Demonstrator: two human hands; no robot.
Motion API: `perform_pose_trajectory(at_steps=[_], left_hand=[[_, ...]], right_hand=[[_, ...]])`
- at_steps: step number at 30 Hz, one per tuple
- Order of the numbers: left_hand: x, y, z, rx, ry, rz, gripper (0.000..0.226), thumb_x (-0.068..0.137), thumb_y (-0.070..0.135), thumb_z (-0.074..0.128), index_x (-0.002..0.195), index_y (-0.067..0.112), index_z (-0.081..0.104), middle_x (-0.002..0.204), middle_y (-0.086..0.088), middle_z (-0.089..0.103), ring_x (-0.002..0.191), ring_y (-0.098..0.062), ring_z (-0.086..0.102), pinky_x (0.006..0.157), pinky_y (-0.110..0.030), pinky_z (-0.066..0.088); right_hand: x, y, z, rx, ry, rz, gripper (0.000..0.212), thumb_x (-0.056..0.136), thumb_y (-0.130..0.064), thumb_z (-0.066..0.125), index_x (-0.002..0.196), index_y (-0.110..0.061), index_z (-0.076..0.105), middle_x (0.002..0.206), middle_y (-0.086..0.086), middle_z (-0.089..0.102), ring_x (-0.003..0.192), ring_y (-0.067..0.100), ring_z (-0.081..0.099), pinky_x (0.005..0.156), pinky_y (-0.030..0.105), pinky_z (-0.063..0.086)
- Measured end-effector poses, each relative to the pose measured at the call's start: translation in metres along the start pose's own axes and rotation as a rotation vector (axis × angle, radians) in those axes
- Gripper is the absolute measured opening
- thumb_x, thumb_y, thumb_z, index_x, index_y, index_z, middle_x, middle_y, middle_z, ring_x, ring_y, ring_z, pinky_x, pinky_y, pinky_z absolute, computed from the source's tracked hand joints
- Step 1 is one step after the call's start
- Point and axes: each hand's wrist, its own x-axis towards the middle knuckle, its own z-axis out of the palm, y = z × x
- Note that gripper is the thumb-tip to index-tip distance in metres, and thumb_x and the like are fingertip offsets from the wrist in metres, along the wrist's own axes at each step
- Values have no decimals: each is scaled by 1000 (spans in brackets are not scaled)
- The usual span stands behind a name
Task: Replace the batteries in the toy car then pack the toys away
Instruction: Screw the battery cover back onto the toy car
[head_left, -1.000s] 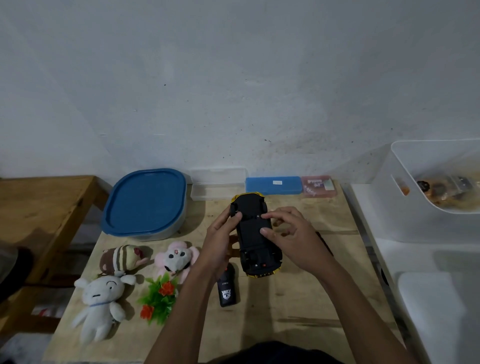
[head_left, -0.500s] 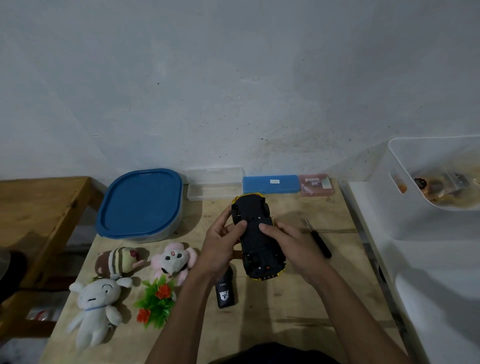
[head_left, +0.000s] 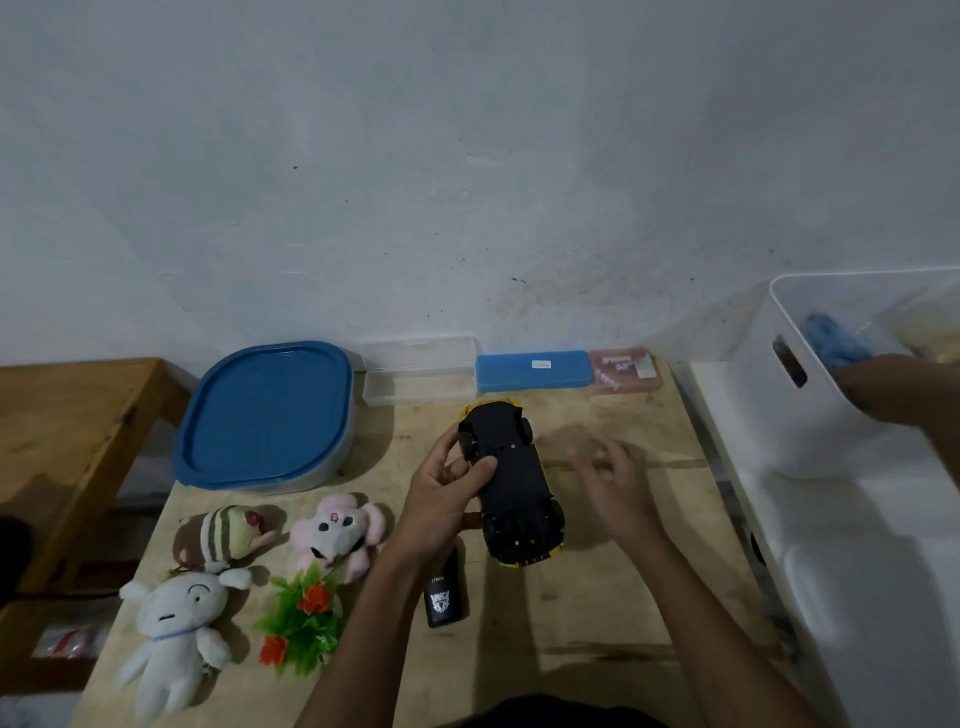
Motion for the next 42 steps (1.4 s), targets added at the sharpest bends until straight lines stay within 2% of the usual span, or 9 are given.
perform_pose_trajectory(at_steps=[2,6,10,14,17,22,26,33,42], left_hand=[[1,2,-1,16,-4,3,64,86,13,69,144,27,44,112,-10,75,104,-30,72,69,-44,59],[2,3,-2,16,-1,9,68,84,11,71,145,25,43,116,-9,74,110,-32,69,75,-48,59],[4,1,-3,12,33,26,56,91,6,66,140,25,48,113,-6,75,107,-29,71,74,-47,59],[5,2,-5,11,93,54,50,92,7,66,136,26,52,112,-6,75,104,-27,72,69,-44,59],[6,4,-8,14,145,72,49,92,9,67,135,29,53,116,-5,74,107,-26,70,74,-45,61],[3,8,-11,14,215,112,41,93,10,66,123,37,59,114,1,74,103,-20,71,85,-50,58],[1,10,-14,12,233,134,43,94,11,65,131,30,57,116,-1,73,100,-17,72,81,-46,60],[-3,13,-12,0,226,152,38,92,12,68,121,35,59,117,-2,73,104,-21,70,79,-43,60],[-4,12,-13,5,222,153,46,92,14,69,133,30,56,118,-1,73,107,-23,70,84,-48,60]], right_hand=[[14,23,-1,-350,152,42,55,83,-53,58,130,-25,50,137,5,40,122,26,45,96,44,45],[26,51,1,-686,133,166,43,93,-35,54,129,-15,44,134,13,42,121,32,42,93,44,40],[41,63,2,-455,174,141,24,97,-20,52,115,-8,61,115,16,60,104,33,55,83,39,47],[32,25,0,78,-13,83,22,101,-25,45,99,-15,64,82,7,61,70,19,56,62,32,43],[17,-20,-6,256,-125,-16,15,98,-28,50,95,-25,65,73,-2,57,66,14,51,58,28,40],[-12,-78,-23,81,-318,-311,10,85,-29,71,95,-31,69,88,-13,74,83,4,67,70,19,49],[-25,-94,-23,9,-359,-364,9,83,-25,75,91,-27,72,83,-14,75,79,0,68,67,10,47],[-26,-94,-20,-28,-350,-368,6,83,-26,75,88,-25,72,81,-9,75,78,8,70,78,31,55],[-28,-95,-19,-22,-338,-371,7,83,-26,75,89,-23,72,81,-8,75,78,10,70,76,28,54]])
